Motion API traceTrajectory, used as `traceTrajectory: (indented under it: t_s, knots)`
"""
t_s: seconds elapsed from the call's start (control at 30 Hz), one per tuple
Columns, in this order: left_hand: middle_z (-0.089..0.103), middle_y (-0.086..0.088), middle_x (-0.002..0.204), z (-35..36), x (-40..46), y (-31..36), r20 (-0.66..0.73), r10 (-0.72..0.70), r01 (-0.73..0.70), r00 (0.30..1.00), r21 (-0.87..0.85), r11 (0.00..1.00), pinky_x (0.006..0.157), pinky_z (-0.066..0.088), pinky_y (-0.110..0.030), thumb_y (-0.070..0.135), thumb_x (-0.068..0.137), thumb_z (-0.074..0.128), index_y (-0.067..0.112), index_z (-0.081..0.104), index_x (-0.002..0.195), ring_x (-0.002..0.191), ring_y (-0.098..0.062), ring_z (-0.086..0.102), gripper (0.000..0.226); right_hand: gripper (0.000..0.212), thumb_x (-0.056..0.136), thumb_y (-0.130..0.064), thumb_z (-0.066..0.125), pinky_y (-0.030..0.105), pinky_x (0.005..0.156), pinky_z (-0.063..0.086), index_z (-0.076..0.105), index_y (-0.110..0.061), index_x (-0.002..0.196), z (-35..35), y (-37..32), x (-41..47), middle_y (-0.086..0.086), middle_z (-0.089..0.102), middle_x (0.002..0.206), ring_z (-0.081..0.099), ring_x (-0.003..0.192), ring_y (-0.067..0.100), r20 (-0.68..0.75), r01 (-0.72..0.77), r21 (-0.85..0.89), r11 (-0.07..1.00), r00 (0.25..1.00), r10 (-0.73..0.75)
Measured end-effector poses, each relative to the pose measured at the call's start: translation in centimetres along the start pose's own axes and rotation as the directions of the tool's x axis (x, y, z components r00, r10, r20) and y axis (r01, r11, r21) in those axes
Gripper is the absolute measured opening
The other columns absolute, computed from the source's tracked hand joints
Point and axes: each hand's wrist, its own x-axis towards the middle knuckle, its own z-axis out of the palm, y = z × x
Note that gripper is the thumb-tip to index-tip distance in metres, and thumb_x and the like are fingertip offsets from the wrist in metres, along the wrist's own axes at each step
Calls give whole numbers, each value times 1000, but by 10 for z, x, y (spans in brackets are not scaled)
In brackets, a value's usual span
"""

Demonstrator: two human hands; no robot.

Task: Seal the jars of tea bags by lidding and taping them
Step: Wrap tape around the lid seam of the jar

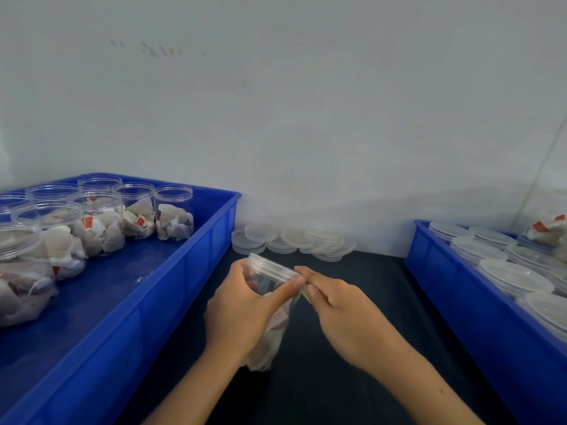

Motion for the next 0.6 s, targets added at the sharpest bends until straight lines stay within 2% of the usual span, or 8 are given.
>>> traceTrajectory:
  t_s: [0.03, 0.07, 0.13, 0.17, 0.27, 0.37, 0.47, 0.6]
  knots:
    - [62, 18, 93, -2, 1, -2, 12, -15, 15, 1000, -35, 999, 77, 52, -30, 91, 37, 58, 36, 53, 105, 89, 1, 59, 88, 43, 104, -38, 29, 21, 95, 38, 31, -45, 146, -2, 1, 1, -18, 55, 130, 50, 110, 0, 32, -3, 52, 999, 1000, 1]
    - [66, 16, 94, -4, 2, -4, 18, -27, 28, 999, -80, 996, 81, 54, -35, 92, 36, 61, 34, 56, 107, 90, -4, 62, 91, 44, 104, -39, 30, 23, 95, 36, 30, -44, 147, -3, 3, 2, -22, 57, 114, 50, 102, -2, 58, -11, 100, 995, 998, 5]
    - [69, 13, 95, -8, 3, -5, 31, -38, 43, 999, -170, 984, 82, 56, -38, 91, 30, 65, 34, 60, 105, 91, -7, 65, 93, 48, 102, -43, 34, 25, 88, 33, 24, -43, 149, -6, 5, 3, -23, 41, 80, 40, 79, -3, 95, -55, 156, 986, 995, 40]
    - [69, 13, 96, -10, 3, -6, 39, -38, 45, 999, -203, 978, 82, 56, -38, 89, 30, 68, 34, 61, 103, 91, -7, 66, 91, 50, 101, -46, 35, 26, 87, 33, 21, -44, 149, -8, 6, 3, -22, 39, 80, 39, 79, -2, 104, -73, 151, 986, 993, 58]
    - [72, 7, 91, -10, 3, -5, 76, -44, 64, 996, -287, 956, 72, 57, -30, 76, 36, 74, 31, 65, 97, 82, -6, 68, 76, 49, 100, -51, 33, 24, 80, 40, 19, -48, 147, -11, 5, -1, -8, 62, 112, 56, 94, 8, 81, -81, 24, 996, 994, 79]
    - [73, 6, 78, -9, 1, 0, 134, -48, 99, 990, -403, 910, 48, 51, -15, 61, 40, 78, 21, 69, 93, 66, -5, 70, 67, 41, 102, -47, 26, 26, 74, 43, 23, -49, 143, -10, 4, -3, -4, 65, 105, 60, 93, 11, 44, -38, -123, 992, 998, 44]
    - [73, 3, 77, -10, 2, 2, 199, -27, 119, 980, -464, 878, 45, 52, -19, 52, 43, 81, 15, 70, 97, 65, -8, 71, 67, 38, 103, -45, 27, 30, 80, 44, 25, -54, 140, -10, 7, -1, 3, 65, 117, 60, 106, 17, 67, -62, -83, 995, 995, 68]
    - [74, 9, 80, -14, 5, -1, 236, 15, 95, 972, -449, 888, 47, 49, -10, 51, 48, 77, 20, 70, 99, 69, -1, 69, 60, 39, 103, -46, 30, 30, 81, 44, 25, -60, 138, -6, 10, 4, -3, 64, 118, 58, 100, 15, 52, -39, -90, 995, 998, 44]
